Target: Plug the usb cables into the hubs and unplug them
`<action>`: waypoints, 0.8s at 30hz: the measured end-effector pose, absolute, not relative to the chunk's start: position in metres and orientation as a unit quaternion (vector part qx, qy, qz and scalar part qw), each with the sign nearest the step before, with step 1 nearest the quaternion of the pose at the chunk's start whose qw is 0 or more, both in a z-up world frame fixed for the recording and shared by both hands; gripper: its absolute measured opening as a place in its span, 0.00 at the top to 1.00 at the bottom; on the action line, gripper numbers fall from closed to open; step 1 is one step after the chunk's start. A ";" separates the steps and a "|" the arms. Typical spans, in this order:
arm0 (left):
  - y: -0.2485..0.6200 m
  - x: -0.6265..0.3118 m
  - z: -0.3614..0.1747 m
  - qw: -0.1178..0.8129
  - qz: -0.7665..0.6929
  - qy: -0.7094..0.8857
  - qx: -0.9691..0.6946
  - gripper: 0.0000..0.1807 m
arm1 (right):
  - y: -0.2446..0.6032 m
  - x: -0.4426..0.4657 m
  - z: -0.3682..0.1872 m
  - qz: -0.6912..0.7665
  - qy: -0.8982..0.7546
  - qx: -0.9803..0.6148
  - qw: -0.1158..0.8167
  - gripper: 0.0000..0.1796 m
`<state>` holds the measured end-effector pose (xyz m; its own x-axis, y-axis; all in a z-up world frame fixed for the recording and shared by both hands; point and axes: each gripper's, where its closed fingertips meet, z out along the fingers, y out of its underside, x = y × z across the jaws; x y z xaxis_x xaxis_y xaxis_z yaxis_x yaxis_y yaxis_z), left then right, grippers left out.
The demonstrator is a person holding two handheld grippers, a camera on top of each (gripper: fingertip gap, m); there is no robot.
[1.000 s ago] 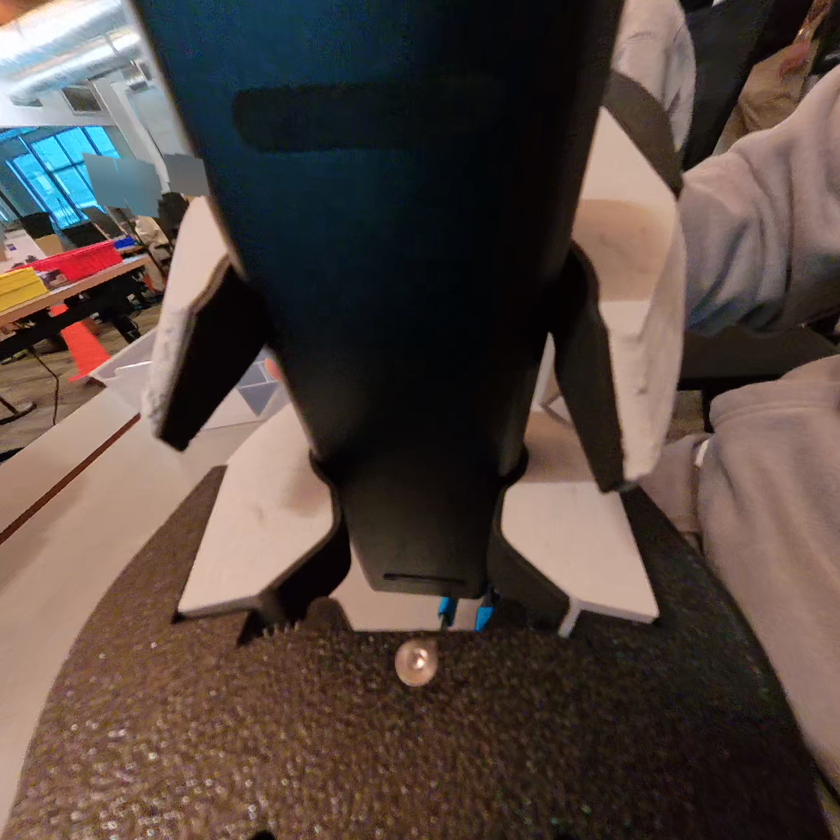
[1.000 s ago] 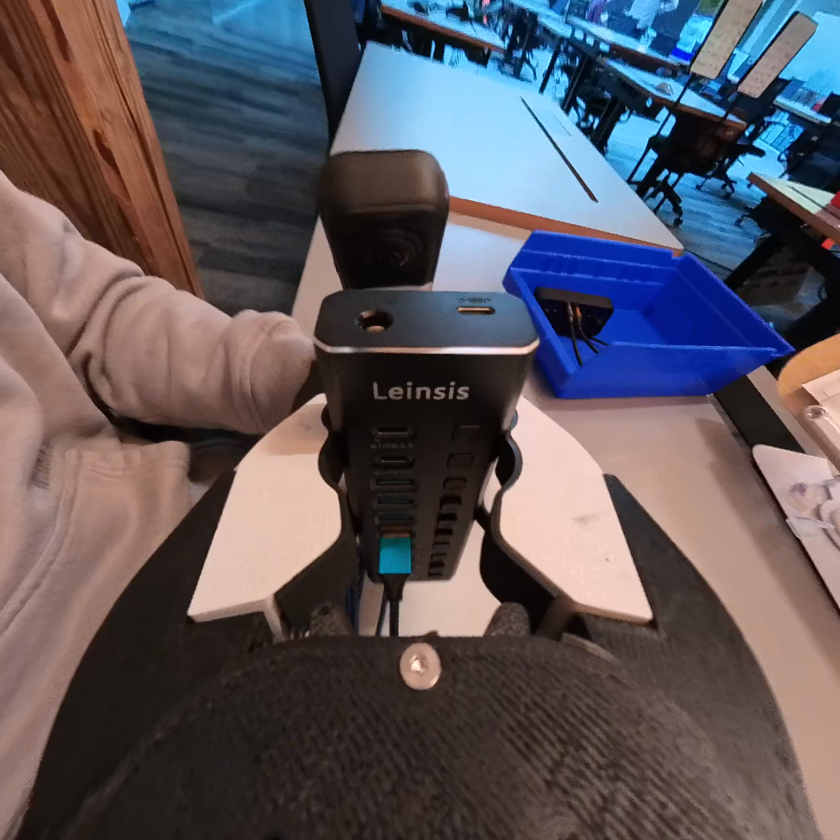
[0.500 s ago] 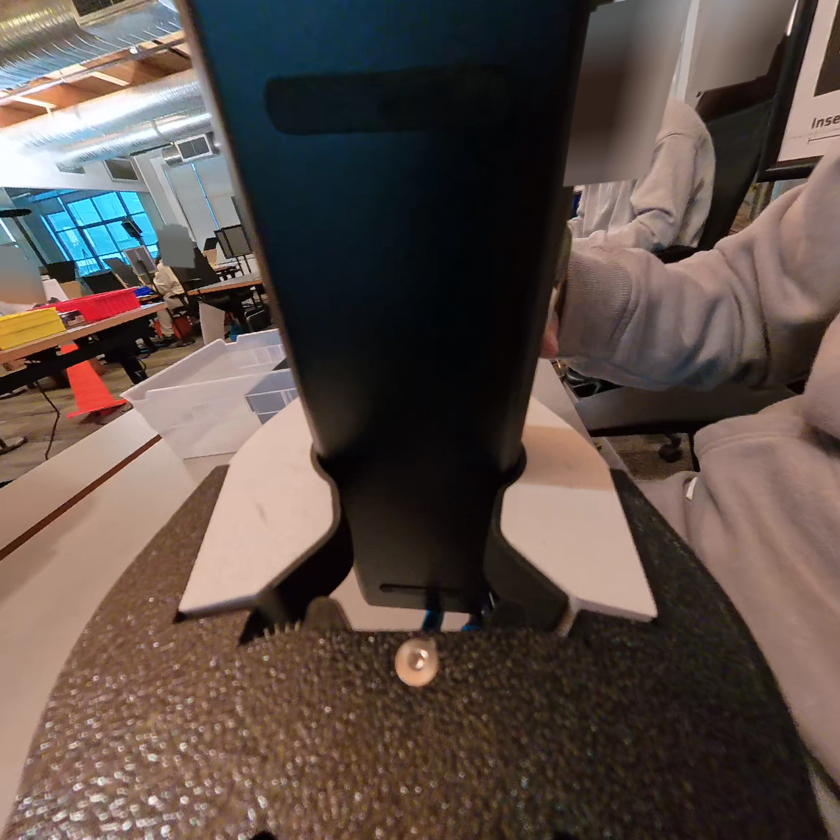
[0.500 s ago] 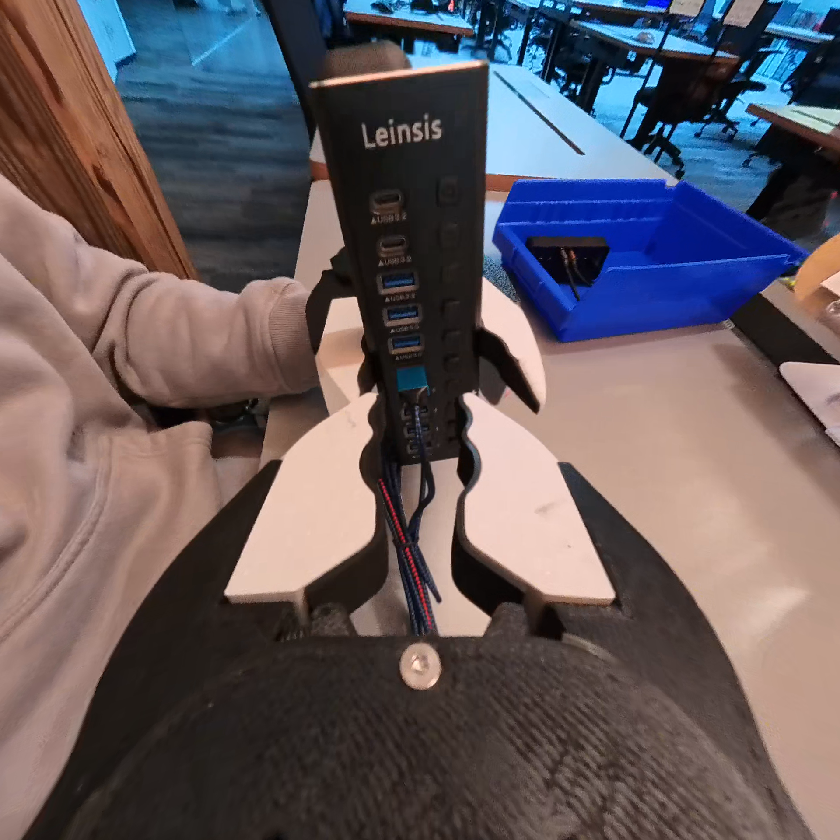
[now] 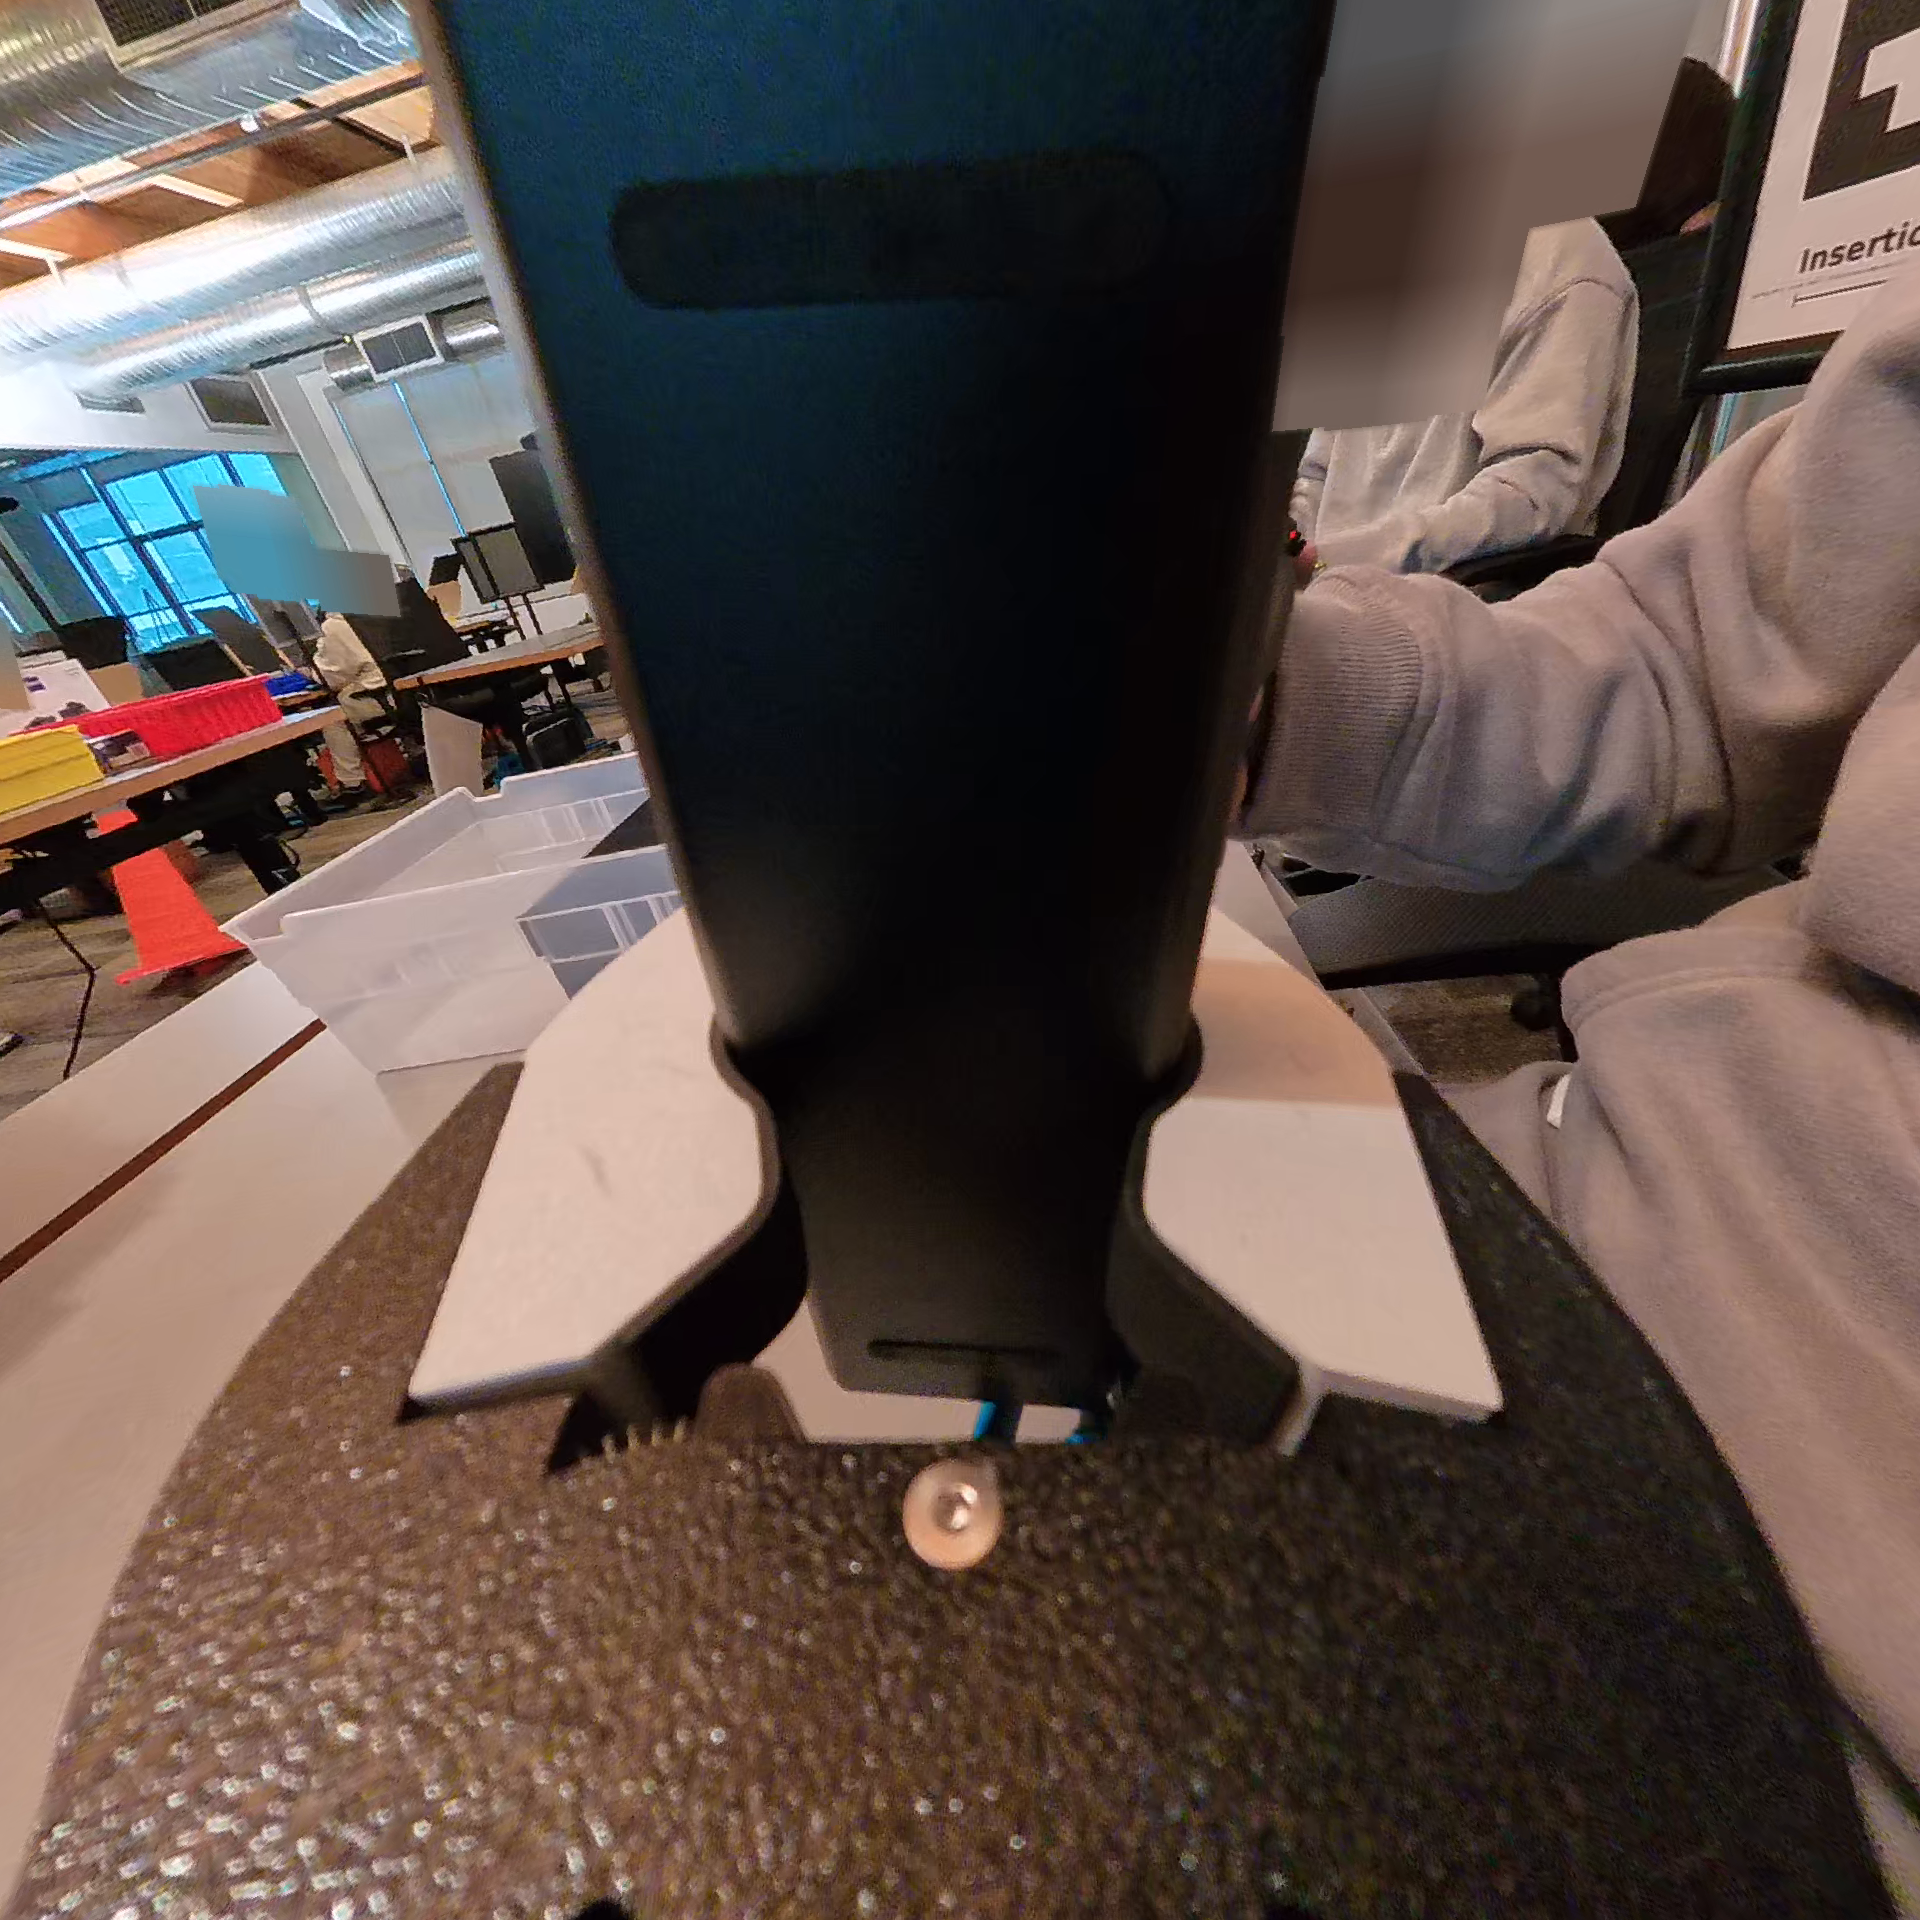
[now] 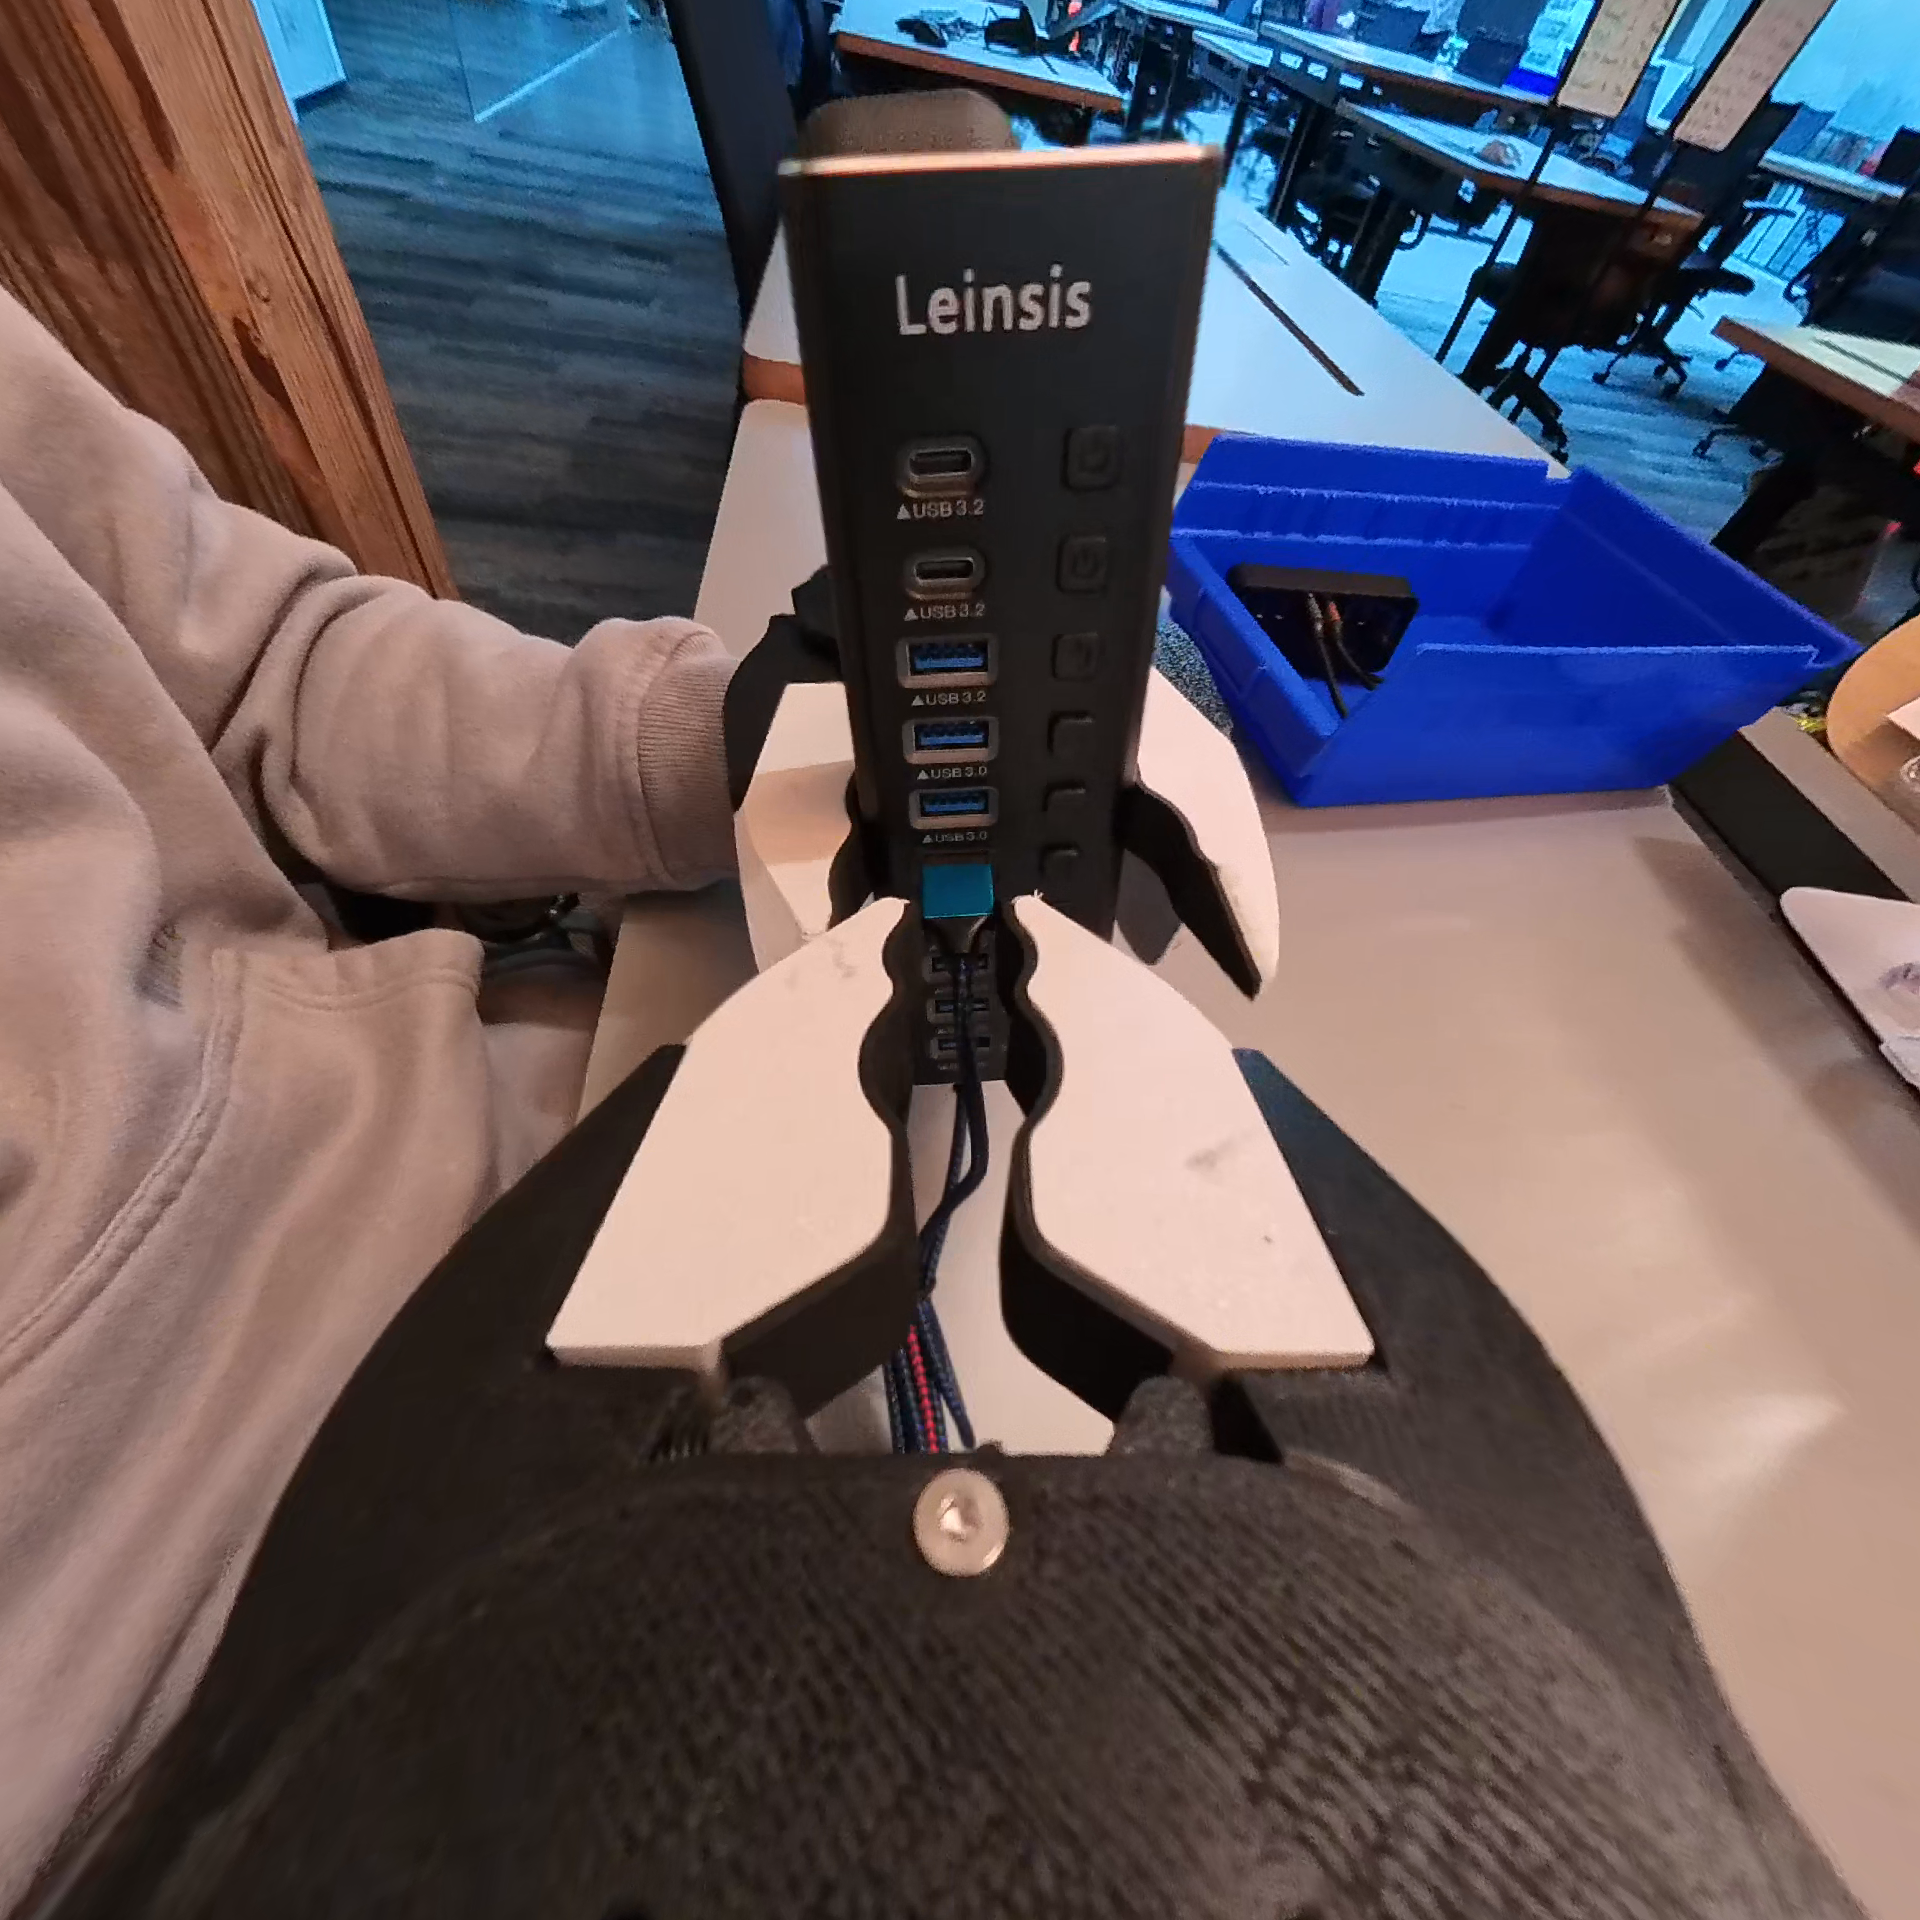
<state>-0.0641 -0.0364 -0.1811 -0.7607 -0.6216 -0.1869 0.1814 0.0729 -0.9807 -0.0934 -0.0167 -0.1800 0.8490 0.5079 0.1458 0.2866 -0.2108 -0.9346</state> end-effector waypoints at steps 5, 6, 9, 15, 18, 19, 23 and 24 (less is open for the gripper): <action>-0.036 -0.063 -0.179 0.314 -0.671 0.652 -0.163 0.60 | -0.019 -0.090 -0.180 0.094 -0.231 -0.792 0.557 0.93; -0.037 -0.062 -0.180 0.318 -0.667 0.653 -0.162 0.60 | -0.021 -0.090 -0.182 0.085 -0.236 -0.800 0.545 0.93; -0.040 -0.061 -0.182 0.313 -0.667 0.657 -0.163 0.60 | -0.028 -0.085 -0.182 0.066 -0.239 -0.814 0.525 0.96; 0.030 -0.070 -0.156 0.355 -0.699 0.586 -0.205 0.60 | -0.067 -0.027 -0.145 0.063 -0.166 -0.806 0.565 1.00; 0.016 -0.073 -0.157 0.357 -0.678 0.615 -0.186 0.60 | -0.052 -0.051 -0.140 0.064 -0.202 -0.783 0.585 0.99; 0.008 -0.073 -0.157 0.352 -0.679 0.619 -0.178 0.60 | -0.044 -0.058 -0.141 0.068 -0.203 -0.777 0.592 0.96; -0.014 -0.074 -0.159 0.334 -0.680 0.634 -0.154 0.60 | -0.019 -0.082 -0.150 0.088 -0.219 -0.758 0.608 0.91; -0.016 -0.075 -0.159 0.332 -0.682 0.633 -0.152 0.60 | -0.016 -0.086 -0.153 0.089 -0.221 -0.758 0.607 0.92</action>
<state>-0.0748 -0.0158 -0.1595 -0.7330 -0.6461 -0.2127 0.2600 0.0227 -0.9653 -0.0857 -0.0157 -0.1534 0.8867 0.4426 0.1334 0.2273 -0.1662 -0.9595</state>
